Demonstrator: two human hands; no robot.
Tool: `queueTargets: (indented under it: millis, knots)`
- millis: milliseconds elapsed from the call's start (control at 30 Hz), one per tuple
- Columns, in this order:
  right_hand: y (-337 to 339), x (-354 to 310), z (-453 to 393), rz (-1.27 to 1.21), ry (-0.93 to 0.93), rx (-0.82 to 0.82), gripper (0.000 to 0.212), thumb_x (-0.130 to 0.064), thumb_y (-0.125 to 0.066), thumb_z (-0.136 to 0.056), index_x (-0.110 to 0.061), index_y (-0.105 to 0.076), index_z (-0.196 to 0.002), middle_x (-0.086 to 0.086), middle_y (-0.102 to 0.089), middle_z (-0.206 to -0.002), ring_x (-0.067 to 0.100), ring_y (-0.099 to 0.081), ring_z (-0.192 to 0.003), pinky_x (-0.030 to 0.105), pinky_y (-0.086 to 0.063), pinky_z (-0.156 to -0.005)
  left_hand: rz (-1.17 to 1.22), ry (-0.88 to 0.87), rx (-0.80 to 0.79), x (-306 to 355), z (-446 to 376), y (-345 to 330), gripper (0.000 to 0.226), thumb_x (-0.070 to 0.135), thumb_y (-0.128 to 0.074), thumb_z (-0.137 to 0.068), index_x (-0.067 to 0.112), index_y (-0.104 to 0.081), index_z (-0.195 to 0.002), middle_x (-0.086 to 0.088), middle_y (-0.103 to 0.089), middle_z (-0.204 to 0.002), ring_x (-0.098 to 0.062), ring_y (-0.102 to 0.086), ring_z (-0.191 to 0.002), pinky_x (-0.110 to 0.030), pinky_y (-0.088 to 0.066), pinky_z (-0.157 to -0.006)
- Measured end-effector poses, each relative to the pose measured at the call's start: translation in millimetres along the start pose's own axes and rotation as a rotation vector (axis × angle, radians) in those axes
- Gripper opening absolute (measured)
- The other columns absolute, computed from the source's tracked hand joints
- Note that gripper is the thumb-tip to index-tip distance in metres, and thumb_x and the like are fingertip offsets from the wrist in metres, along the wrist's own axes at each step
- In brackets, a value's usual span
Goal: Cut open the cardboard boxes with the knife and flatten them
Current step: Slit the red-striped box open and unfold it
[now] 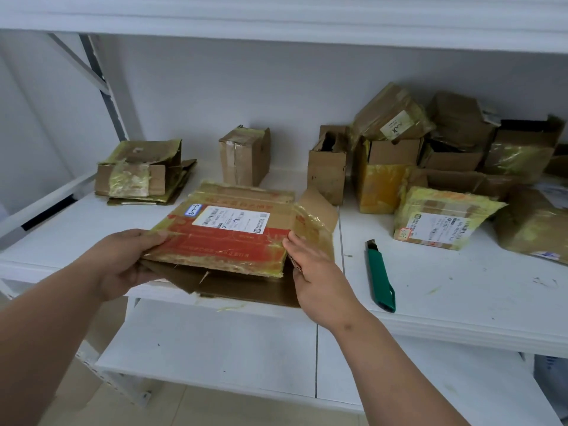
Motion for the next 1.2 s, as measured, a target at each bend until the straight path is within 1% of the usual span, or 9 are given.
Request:
queueTargets:
  millis: [100,300,400,533,600,700,833,1033,1200]
  knots:
    - [-9,1,0,0.162,0.007,-0.139,0.06,-0.023,-0.041,-0.103,-0.03,-0.017,-0.158,-0.018,-0.006,-0.164,0.005,0.001,-0.151,0.034,-0.004,-0.125,-0.092,0.005,0.075,-16,-12,5,0.043,0.022,-0.068,-0.092,0.01,-0.052,-0.13,-0.017,-0.067,-0.109,-0.03,-0.067,-0.091,-0.038,-0.061,-0.068]
    - [-65,18,7,0.31,-0.059,-0.385,0.092,-0.082,-0.023,-0.086,-0.032,0.003,-0.158,-0.02,0.022,-0.159,0.009,0.027,-0.146,0.048,0.014,-0.121,-1.285,-0.279,0.246,-8,-7,-22,0.064,0.053,-0.045,-0.095,0.042,-0.018,-0.152,0.001,-0.027,-0.157,-0.029,-0.026,-0.141,-0.049,-0.031,-0.11]
    - [-70,22,2,0.329,-0.095,-0.369,0.069,-0.065,-0.015,-0.099,-0.031,-0.008,-0.158,-0.019,0.012,-0.163,0.009,0.019,-0.15,0.048,0.013,-0.121,-1.372,-0.442,0.026,-16,-3,-63,0.071,0.067,-0.031,-0.094,0.041,-0.006,-0.154,0.007,-0.002,-0.164,-0.022,-0.002,-0.15,-0.049,-0.014,-0.12]
    - [-45,15,-14,0.338,-0.058,-0.149,0.054,-0.047,-0.037,-0.102,-0.035,-0.027,-0.153,-0.013,-0.018,-0.163,0.017,-0.014,-0.149,0.043,-0.008,-0.122,-1.444,-0.35,-0.195,-50,2,-95,0.073,0.074,-0.02,-0.09,0.046,0.006,-0.152,0.012,0.016,-0.162,-0.018,0.015,-0.15,-0.052,0.002,-0.12]
    - [-40,24,-15,0.36,-0.089,-0.094,0.067,-0.057,-0.037,-0.098,-0.034,-0.013,-0.156,-0.011,-0.008,-0.165,0.019,-0.005,-0.151,0.042,-0.008,-0.123,-1.449,-0.347,-0.165,-58,2,-96,0.072,0.076,-0.02,-0.089,0.049,0.002,-0.151,0.015,0.013,-0.162,-0.017,0.011,-0.15,-0.052,0.001,-0.12]
    - [-54,46,-10,0.438,-0.196,-0.278,0.075,-0.07,-0.018,-0.095,-0.035,0.005,-0.157,-0.011,0.018,-0.164,0.015,0.02,-0.15,0.046,0.008,-0.122,-1.461,-0.352,-0.116,-46,-2,-94,0.068,0.078,-0.024,-0.087,0.052,-0.013,-0.149,0.017,-0.005,-0.162,-0.02,-0.006,-0.149,-0.05,-0.009,-0.119]
    - [-38,36,-32,0.482,-0.171,-0.219,0.074,-0.073,-0.031,-0.09,-0.035,-0.025,-0.153,-0.007,-0.019,-0.162,0.021,-0.013,-0.149,0.049,-0.003,-0.122,-1.516,-0.445,-0.013,-24,-16,-96,0.069,0.073,-0.029,-0.09,0.038,-0.024,-0.15,0.006,-0.024,-0.156,-0.025,-0.022,-0.143,-0.049,-0.019,-0.118]
    - [-55,52,-40,0.458,-0.22,-0.325,0.083,-0.08,-0.015,-0.088,-0.038,0.006,-0.156,-0.009,0.019,-0.164,0.019,0.023,-0.149,0.05,0.012,-0.121,-1.471,-0.401,-0.128,-33,-41,-95,0.085,0.08,-0.034,-0.083,0.035,-0.015,-0.153,0.004,0.01,-0.164,-0.025,0.013,-0.15,-0.049,0.003,-0.121]
    - [-31,31,-80,0.526,-0.21,-0.188,0.084,-0.082,-0.037,-0.081,-0.037,-0.026,-0.151,-0.002,-0.026,-0.159,0.027,-0.017,-0.147,0.051,-0.004,-0.121,-1.461,-0.414,-0.079,-6,-70,-84,0.086,0.08,-0.04,-0.082,0.036,-0.014,-0.151,0.005,-0.017,-0.16,-0.026,-0.017,-0.146,-0.053,-0.022,-0.114]
Point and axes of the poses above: each hand's wrist, its own z-axis away from the middle knuckle, its own y-axis out of the back of the hand, x = y × z, the point moved 6 cm from there along -z, towards the middle knuckle
